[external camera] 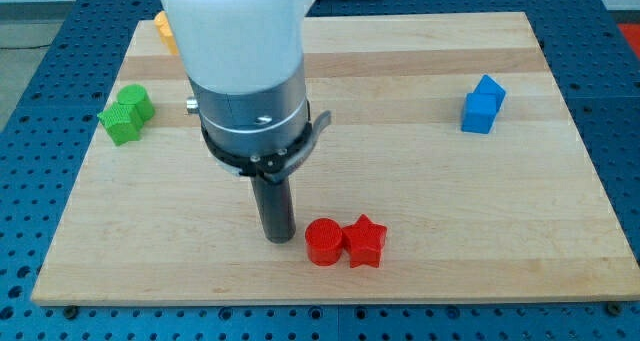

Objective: Move the blue cube to the left of the triangle

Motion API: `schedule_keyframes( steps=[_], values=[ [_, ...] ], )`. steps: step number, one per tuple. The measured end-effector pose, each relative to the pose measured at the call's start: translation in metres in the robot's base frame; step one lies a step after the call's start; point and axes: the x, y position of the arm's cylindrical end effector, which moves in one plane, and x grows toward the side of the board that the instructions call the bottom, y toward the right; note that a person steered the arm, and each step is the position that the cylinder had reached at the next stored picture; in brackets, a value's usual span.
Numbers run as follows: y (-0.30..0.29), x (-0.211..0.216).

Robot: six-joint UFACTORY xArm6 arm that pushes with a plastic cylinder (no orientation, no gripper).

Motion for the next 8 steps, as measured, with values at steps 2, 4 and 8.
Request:
schedule_keyframes(
  steps=[2, 4, 8],
  values=[
    [0.069, -0.017],
    [0.19, -0.031],
    [0.269, -0.096]
  ],
)
